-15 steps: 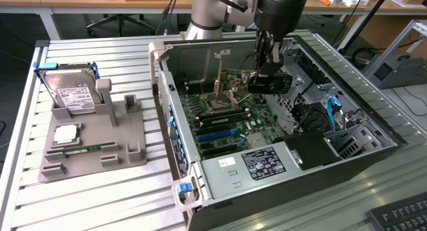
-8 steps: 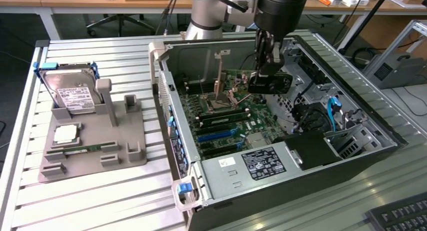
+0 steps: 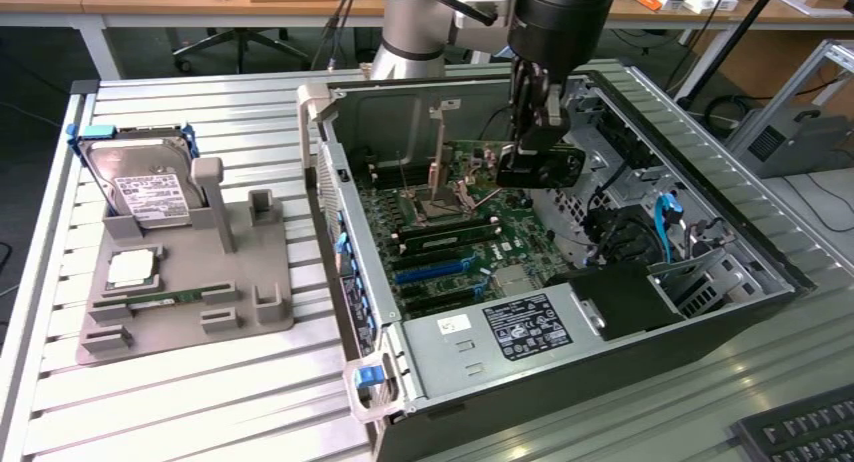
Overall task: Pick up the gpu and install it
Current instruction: 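Insert the gpu into the slot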
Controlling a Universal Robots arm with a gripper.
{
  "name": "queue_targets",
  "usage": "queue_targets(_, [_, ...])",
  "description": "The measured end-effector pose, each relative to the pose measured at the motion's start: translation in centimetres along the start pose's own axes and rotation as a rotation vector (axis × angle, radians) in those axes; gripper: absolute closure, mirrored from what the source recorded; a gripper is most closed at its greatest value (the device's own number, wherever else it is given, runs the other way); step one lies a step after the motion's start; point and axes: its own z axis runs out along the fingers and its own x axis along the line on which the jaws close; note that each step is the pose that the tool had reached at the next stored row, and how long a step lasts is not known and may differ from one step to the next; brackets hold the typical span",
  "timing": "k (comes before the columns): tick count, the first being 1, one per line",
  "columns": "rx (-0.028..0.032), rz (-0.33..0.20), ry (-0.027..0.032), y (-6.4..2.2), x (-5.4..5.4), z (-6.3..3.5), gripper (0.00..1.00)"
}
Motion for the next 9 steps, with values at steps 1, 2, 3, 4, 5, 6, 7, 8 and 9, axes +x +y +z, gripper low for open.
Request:
queue_targets(1, [0.0001,-0.001,0.0001,0.0,0.0,0.0,0.73])
queue_targets(2, [0.0002,-0.003,0.0004,0.0,0.0,0.0,0.73])
queue_targets(3, [0.0003,-0.004,0.0005,0.0,0.0,0.01,0.73])
queue_targets(4, [0.0006,-0.006,0.0009,0.0,0.0,0.01,0.73])
queue_targets(5, [0.0008,-0.008,0.001,0.0,0.0,0.02,0.73])
queue_targets(6, [0.0009,-0.011,0.0011,0.0,0.0,0.01,0.73])
queue_targets(7, [0.001,-0.014,0.0009,0.0,0.0,0.02,0.73])
queue_targets(8, [0.0012,-0.02,0.0004,0.0,0.0,0.02,0.73])
queue_targets(9, [0.0014,-0.028,-0.0003,0.0,-0.01,0.02,0.73])
